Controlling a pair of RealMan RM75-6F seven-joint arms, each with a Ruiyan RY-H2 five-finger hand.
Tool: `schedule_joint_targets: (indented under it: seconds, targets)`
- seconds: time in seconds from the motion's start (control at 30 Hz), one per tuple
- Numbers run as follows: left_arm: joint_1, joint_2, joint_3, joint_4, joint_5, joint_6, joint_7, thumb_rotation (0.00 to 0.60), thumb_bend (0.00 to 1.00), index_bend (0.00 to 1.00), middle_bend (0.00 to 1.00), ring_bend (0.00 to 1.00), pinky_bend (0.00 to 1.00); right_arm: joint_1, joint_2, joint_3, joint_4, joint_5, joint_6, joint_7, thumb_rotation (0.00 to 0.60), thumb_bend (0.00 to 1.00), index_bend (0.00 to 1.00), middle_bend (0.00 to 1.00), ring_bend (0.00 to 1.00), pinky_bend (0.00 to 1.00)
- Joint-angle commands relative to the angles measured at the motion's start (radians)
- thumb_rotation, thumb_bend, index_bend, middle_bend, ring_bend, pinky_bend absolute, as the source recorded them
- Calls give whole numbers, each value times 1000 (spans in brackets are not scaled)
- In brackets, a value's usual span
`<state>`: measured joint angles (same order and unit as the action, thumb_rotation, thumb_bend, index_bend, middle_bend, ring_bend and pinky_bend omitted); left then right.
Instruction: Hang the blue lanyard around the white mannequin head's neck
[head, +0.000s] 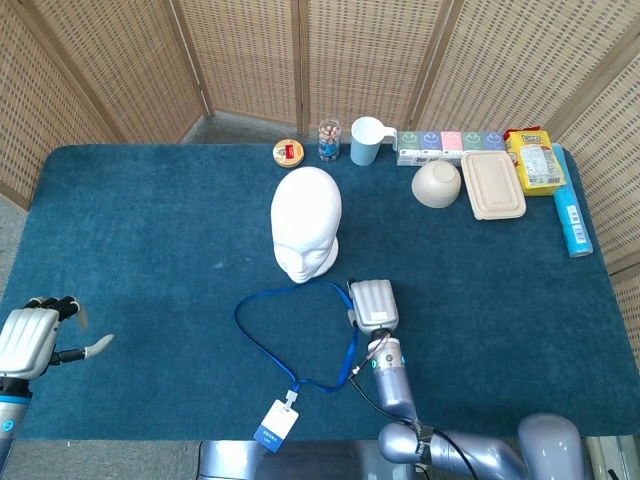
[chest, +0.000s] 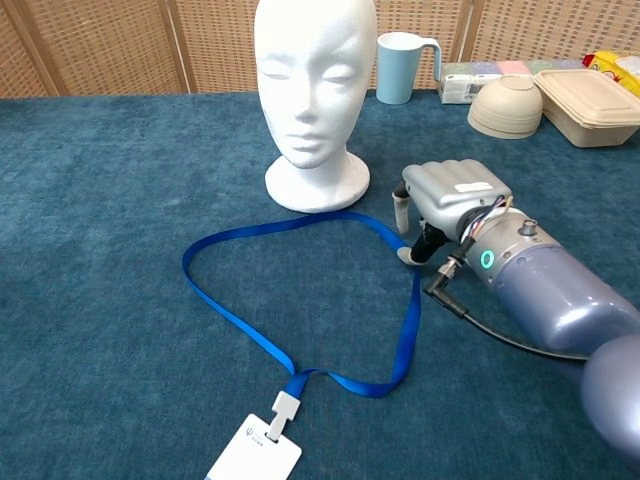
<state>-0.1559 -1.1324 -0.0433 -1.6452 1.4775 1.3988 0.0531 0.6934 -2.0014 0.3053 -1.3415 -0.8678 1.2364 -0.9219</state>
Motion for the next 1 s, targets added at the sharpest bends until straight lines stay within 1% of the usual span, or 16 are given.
schedule_joint_targets:
  seconds: [0.03,0.27,0.53,0.77,1.0]
  targets:
    - [0,0,1,1,0,-1,0,170,142,615,513,491,377,1,2,2,-2,6,2,-2,540,340,462,1000,1000,1000]
    - [-1,3,1,-4,0,-1,3,168,141,615,512,491,377,6,15,8,-16,34,-3,-16,538,340,460,1000,1000,1000]
    - [-1,9,5,-9,3,0,2,170,141,615,512,491,377,18,31,18,-45,93,-21,-45,541,340,460,1000,1000,1000]
    - [2,11,7,-8,4,3,-7,170,141,615,512,483,366,34,26,17,-43,112,-22,-54,537,342,463,1000,1000,1000]
    - [2,11,9,-2,3,1,-18,172,141,615,512,479,365,45,18,19,-33,126,-16,-50,540,406,495,1000,1000,1000]
